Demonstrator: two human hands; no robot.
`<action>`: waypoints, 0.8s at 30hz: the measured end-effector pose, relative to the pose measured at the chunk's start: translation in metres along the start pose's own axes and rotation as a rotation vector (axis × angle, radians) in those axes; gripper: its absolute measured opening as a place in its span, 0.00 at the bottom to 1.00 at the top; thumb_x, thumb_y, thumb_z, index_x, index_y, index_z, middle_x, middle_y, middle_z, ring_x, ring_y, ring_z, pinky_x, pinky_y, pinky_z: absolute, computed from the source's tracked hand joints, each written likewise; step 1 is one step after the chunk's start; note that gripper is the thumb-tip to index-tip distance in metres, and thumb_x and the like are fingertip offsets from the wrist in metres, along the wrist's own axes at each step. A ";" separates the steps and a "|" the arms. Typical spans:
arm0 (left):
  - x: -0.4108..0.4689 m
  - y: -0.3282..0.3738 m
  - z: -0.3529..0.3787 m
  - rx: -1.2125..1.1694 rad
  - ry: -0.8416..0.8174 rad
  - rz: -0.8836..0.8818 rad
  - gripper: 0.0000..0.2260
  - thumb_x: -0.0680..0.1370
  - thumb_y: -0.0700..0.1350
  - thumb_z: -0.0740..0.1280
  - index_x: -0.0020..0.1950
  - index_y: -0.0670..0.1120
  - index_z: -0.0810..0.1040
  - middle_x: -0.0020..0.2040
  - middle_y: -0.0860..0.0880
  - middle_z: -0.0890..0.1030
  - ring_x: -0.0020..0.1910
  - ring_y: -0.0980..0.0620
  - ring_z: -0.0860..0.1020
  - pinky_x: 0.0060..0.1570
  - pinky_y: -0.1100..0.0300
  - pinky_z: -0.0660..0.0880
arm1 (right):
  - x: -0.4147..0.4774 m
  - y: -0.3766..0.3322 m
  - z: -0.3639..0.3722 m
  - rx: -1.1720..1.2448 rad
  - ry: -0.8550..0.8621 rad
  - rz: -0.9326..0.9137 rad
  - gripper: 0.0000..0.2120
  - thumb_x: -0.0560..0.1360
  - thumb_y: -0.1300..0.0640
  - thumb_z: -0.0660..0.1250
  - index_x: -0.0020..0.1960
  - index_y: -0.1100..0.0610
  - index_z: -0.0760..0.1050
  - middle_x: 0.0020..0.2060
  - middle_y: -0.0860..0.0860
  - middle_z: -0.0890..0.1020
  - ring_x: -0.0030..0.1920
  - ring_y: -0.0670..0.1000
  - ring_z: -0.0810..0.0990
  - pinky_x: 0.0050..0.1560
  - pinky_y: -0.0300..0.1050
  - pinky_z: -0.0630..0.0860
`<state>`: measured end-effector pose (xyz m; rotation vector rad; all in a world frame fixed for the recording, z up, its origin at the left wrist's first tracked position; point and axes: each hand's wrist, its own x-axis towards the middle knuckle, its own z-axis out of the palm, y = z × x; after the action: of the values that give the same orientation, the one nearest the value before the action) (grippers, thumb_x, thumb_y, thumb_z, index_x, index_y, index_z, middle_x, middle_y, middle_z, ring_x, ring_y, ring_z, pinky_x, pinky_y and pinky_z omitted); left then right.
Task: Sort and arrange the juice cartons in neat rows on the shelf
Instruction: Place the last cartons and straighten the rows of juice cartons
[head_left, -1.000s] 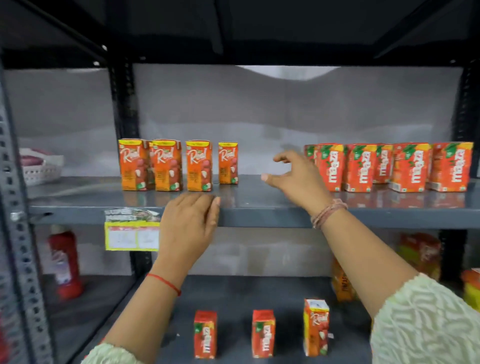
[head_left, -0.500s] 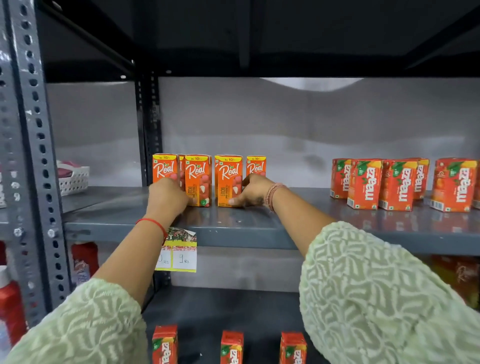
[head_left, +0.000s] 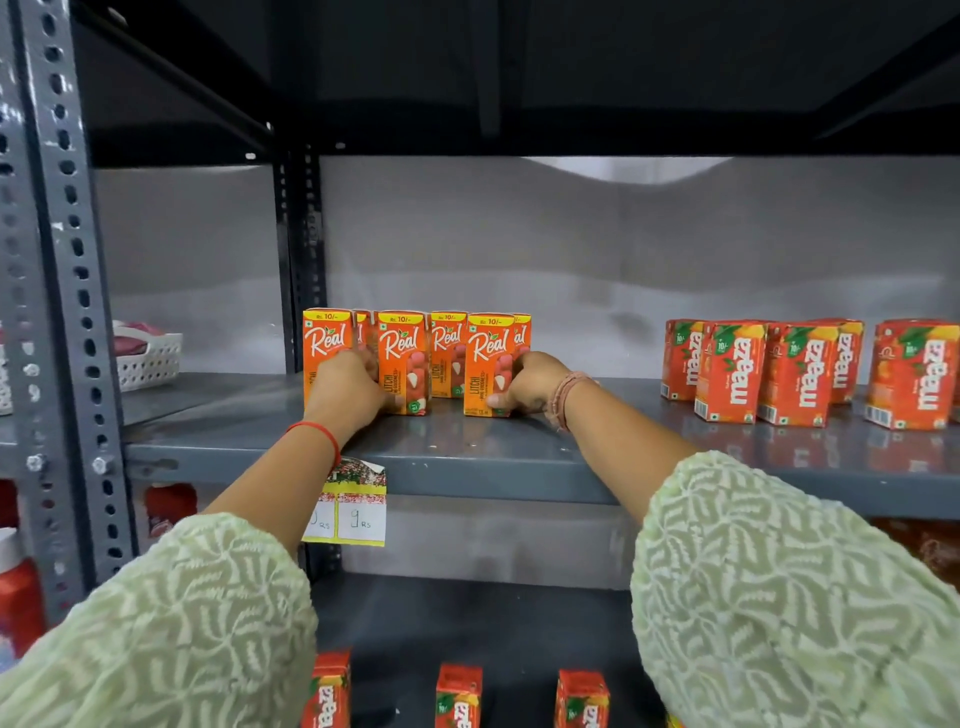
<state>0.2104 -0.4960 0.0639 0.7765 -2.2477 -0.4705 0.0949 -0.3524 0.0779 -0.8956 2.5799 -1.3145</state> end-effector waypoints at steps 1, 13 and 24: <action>0.001 0.000 0.000 -0.015 -0.006 0.014 0.14 0.72 0.46 0.73 0.53 0.42 0.76 0.46 0.47 0.79 0.43 0.52 0.74 0.40 0.63 0.70 | 0.000 0.001 -0.002 -0.017 0.000 0.004 0.32 0.66 0.59 0.75 0.67 0.58 0.67 0.63 0.56 0.77 0.65 0.59 0.74 0.67 0.57 0.70; 0.000 0.014 0.005 0.186 -0.086 0.081 0.19 0.73 0.55 0.69 0.55 0.42 0.77 0.50 0.46 0.80 0.41 0.52 0.74 0.44 0.62 0.71 | -0.023 -0.003 -0.011 -0.259 0.030 -0.036 0.25 0.75 0.56 0.65 0.70 0.60 0.64 0.71 0.54 0.69 0.73 0.54 0.63 0.74 0.50 0.61; -0.004 0.017 0.002 0.217 -0.082 0.088 0.21 0.75 0.56 0.66 0.59 0.42 0.77 0.57 0.47 0.79 0.52 0.50 0.76 0.44 0.64 0.65 | -0.033 -0.005 -0.014 -0.345 0.013 -0.034 0.25 0.78 0.55 0.61 0.73 0.60 0.60 0.73 0.54 0.65 0.73 0.54 0.63 0.74 0.48 0.61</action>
<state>0.2048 -0.4806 0.0692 0.7742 -2.4261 -0.2225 0.1192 -0.3264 0.0853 -0.9849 2.8650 -0.8961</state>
